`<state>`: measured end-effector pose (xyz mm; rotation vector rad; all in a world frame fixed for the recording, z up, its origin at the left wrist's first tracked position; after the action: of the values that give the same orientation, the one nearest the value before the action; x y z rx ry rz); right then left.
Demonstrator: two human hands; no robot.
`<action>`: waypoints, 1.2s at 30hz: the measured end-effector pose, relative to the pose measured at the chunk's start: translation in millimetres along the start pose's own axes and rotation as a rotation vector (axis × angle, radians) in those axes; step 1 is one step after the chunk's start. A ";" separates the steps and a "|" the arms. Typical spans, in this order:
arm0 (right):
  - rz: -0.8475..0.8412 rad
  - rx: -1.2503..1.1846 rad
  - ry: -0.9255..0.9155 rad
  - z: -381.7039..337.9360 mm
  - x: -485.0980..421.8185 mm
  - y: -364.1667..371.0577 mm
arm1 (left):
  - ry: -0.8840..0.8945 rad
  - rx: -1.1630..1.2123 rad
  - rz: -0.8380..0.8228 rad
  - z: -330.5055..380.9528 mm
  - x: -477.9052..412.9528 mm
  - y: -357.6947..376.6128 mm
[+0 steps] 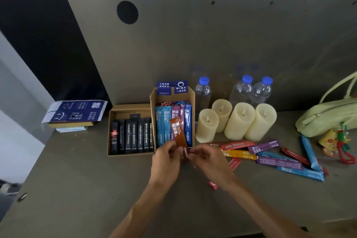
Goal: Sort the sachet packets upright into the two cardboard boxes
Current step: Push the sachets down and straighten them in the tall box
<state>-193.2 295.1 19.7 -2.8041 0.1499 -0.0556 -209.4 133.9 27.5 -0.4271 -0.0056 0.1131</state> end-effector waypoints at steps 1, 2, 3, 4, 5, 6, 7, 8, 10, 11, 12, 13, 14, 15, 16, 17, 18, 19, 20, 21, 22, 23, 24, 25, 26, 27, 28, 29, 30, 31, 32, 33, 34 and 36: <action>0.058 0.029 0.006 3.4 -4.7 -5.8 | 0.012 -0.025 -0.002 4.5 -9.8 1.0; 0.115 0.057 0.026 7.8 -9.1 -12.3 | 0.020 -0.063 -0.009 8.5 -19.8 3.2; 0.151 0.084 0.056 13.0 -14.1 -16.6 | 0.026 -0.105 -0.011 11.7 -29.6 6.4; 0.154 0.111 0.080 17.5 -18.9 -17.2 | 0.036 -0.153 -0.003 14.0 -38.4 9.7; 0.137 0.140 0.083 20.7 -23.4 -14.9 | 0.048 -0.198 0.011 15.7 -45.3 13.0; 0.113 0.156 0.074 23.4 -27.9 -10.5 | 0.057 -0.239 0.021 16.7 -50.0 16.5; 0.094 0.157 0.064 25.6 -31.4 -6.2 | 0.069 -0.270 0.023 18.2 -52.6 19.8; 0.089 0.146 0.062 27.9 -33.9 -3.0 | 0.088 -0.300 0.016 18.7 -54.2 23.7; 0.098 0.142 0.079 33.0 -36.4 -1.1 | 0.141 -0.379 -0.008 18.9 -54.8 30.6; 0.101 0.147 0.092 34.7 -37.2 -1.2 | 0.163 -0.423 -0.023 18.1 -54.9 33.1; 0.104 0.149 0.101 36.0 -37.6 -1.4 | 0.186 -0.470 -0.032 17.3 -55.0 34.6; 0.107 0.152 0.105 36.9 -38.1 -1.4 | 0.210 -0.521 -0.035 17.5 -55.3 35.1; 0.111 0.152 0.104 37.4 -38.2 -1.6 | 0.239 -0.571 -0.037 18.4 -55.5 35.6; 0.116 0.153 0.102 37.1 -38.3 -2.1 | 0.275 -0.617 -0.041 20.5 -55.8 36.4; 0.121 0.156 0.095 36.2 -38.8 -2.6 | 0.309 -0.658 -0.049 22.8 -55.6 37.3; 0.126 0.159 0.085 34.8 -39.6 -3.0 | 0.335 -0.689 -0.055 25.6 -55.3 37.6; 0.129 0.160 0.076 34.3 -40.7 -3.1 | 0.354 -0.711 -0.058 27.3 -55.2 38.1; 0.128 0.158 0.071 34.0 -41.5 -2.9 | 0.367 -0.720 -0.057 27.8 -55.3 38.4; 0.124 0.153 0.070 33.9 -41.9 -2.9 | 0.384 -0.714 -0.044 28.8 -54.5 37.9; 0.122 0.146 0.069 33.6 -42.3 -3.5 | 0.416 -0.706 -0.019 31.2 -53.2 37.4; 0.119 0.137 0.067 33.2 -42.6 -4.0 | 0.465 -0.708 0.016 34.6 -50.5 36.2; 0.115 0.133 0.064 32.6 -42.6 -4.2 | 0.522 -0.732 0.049 37.3 -47.4 35.8; 0.111 0.135 0.060 32.0 -42.6 -4.3 | 0.585 -0.766 0.083 38.8 -44.7 36.3; 0.105 0.140 0.057 30.5 -42.0 -3.7 | 0.640 -0.798 0.110 39.9 -42.7 37.1; 0.099 0.137 0.057 29.7 -41.4 -2.9 | 0.680 -0.825 0.113 39.5 -42.2 39.2; 0.097 0.132 0.060 29.0 -40.7 -2.5 | 0.711 -0.843 0.108 39.4 -42.8 42.1; 0.099 0.127 0.062 28.7 -40.5 -2.3 | 0.735 -0.857 0.109 39.8 -43.8 44.1; 0.103 0.125 0.066 28.2 -40.2 -2.4 | 0.749 -0.868 0.114 40.4 -45.1 45.4; 0.109 0.126 0.068 27.5 -40.0 -2.6 | 0.753 -0.879 0.117 40.7 -46.1 45.9; 0.115 0.131 0.069 26.7 -39.8 -3.1 | 0.745 -0.889 0.112 40.4 -46.9 46.8; 0.120 0.135 0.069 26.4 -39.9 -3.5 | 0.734 -0.897 0.104 39.8 -46.8 47.8; 0.121 0.134 0.069 25.9 -40.0 -3.5 | 0.722 -0.902 0.094 39.3 -46.6 48.3; 0.119 0.136 0.069 26.3 -40.2 -3.3 | 0.715 -0.905 0.089 38.9 -46.3 48.7; 0.114 0.143 0.065 26.2 -40.2 -2.5 | 0.707 -0.904 0.078 38.8 -46.4 49.1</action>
<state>-231.5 310.4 -5.0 -2.6473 0.3082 -0.1252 -261.9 189.1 43.4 -1.3533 0.6780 0.0245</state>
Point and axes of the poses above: each hand's wrist, its own x-axis away from the middle knuckle, its own y-axis out of the palm, z = x × y, the point moved 9 cm from there along -x, towards the middle knuckle, and after that the axes turned 7 degrees about z, right-handed, at the moved point
